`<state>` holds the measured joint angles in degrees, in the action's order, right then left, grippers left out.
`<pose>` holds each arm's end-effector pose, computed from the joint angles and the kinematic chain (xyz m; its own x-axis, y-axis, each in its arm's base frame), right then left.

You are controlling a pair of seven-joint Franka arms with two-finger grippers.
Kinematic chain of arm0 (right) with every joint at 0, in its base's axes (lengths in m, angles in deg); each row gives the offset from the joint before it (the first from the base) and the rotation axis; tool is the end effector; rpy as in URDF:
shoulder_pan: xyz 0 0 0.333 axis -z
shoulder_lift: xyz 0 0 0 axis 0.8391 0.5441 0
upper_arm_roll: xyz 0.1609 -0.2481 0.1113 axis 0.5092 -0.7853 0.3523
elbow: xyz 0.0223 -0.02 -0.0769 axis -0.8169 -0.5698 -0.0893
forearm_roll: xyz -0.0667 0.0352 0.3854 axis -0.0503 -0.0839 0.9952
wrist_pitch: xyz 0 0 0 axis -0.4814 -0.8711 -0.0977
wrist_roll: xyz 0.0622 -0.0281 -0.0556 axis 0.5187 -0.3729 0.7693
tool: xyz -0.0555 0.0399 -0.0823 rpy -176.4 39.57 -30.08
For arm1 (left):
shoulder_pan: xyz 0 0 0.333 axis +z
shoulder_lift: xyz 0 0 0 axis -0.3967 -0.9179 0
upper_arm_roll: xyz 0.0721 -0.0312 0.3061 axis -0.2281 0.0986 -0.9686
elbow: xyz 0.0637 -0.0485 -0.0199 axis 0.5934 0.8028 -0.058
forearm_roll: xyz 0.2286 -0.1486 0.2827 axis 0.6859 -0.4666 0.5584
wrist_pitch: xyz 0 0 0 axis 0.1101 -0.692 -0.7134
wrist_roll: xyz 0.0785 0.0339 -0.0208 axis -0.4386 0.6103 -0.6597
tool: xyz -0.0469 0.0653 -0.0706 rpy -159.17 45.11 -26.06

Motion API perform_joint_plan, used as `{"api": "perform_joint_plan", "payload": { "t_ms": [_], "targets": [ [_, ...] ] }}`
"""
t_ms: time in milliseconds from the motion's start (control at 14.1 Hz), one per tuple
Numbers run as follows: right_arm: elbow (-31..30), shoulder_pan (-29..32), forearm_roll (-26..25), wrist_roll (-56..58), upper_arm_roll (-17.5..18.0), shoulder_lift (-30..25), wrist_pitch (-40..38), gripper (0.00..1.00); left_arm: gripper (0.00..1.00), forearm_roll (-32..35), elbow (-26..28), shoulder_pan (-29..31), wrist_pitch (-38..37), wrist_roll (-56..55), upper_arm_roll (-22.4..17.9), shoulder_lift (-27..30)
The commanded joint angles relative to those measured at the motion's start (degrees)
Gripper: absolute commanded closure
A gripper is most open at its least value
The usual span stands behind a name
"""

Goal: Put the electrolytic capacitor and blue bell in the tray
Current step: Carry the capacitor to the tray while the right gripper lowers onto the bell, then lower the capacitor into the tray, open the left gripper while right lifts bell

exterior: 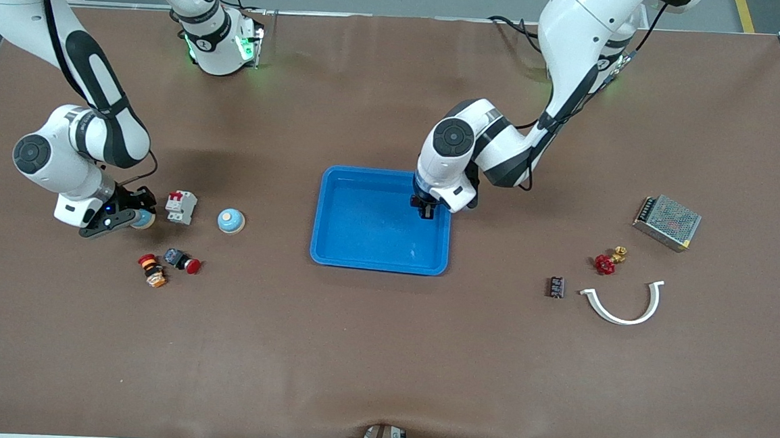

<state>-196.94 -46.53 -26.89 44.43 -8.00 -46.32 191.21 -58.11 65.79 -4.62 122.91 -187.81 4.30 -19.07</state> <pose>0.5191 -0.1206 0.1778 0.8836 0.4671 -0.0334 0.4674 -0.8840 0.0029 0.4518 -0.4497 0.2111 0.0198 0.9958 -0.0891 0.9974 -0.0258 -0.0670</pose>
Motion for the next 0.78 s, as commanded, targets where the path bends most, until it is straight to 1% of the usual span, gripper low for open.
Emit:
{"api": "perform_joint_plan", "payload": {
  "t_ms": [0,142,283,425,566,637,708],
  "targets": [
    [1.7,0.5,0.8,0.5,0.8,-4.4,-5.4,0.77,1.00,3.4,-1.6,-1.9,-0.3,-3.4,-0.6,-1.8],
    [9.1,0.0,0.9,0.2,0.8,-6.3,-18.5,0.77,1.00,6.8,-2.6,-1.8,-0.2,-5.8,-0.6,-3.2],
    [19.3,-1.3,0.9,-1.4,0.8,-7.1,-32.9,0.77,1.00,8.0,-3.5,-1.9,-0.2,-6.6,-0.6,-4.7],
    [29.4,-4.6,0.0,-8.5,0.8,-7.1,-44.4,0.78,1.00,8.4,-3.6,-1.9,-0.2,-6.9,-0.6,-4.9],
    [36.6,-7.3,0.4,-14.4,0.9,-7.1,-52.5,0.78,1.00,8.4,-3.6,-1.9,-0.2,-6.9,-0.6,-4.9],
    [38.9,-9.5,0.8,-18.0,1.3,-7.1,-54.9,0.78,1.00,8.4,-3.6,-1.9,-0.2,-6.9,-0.6,-4.9],
    [40.2,-12.3,0.8,-24.3,1.5,-7.1,-56.1,0.78,1.00,8.4,-3.6,-1.9,-0.2,-6.9,-0.6,-5.0]
  ]
}}
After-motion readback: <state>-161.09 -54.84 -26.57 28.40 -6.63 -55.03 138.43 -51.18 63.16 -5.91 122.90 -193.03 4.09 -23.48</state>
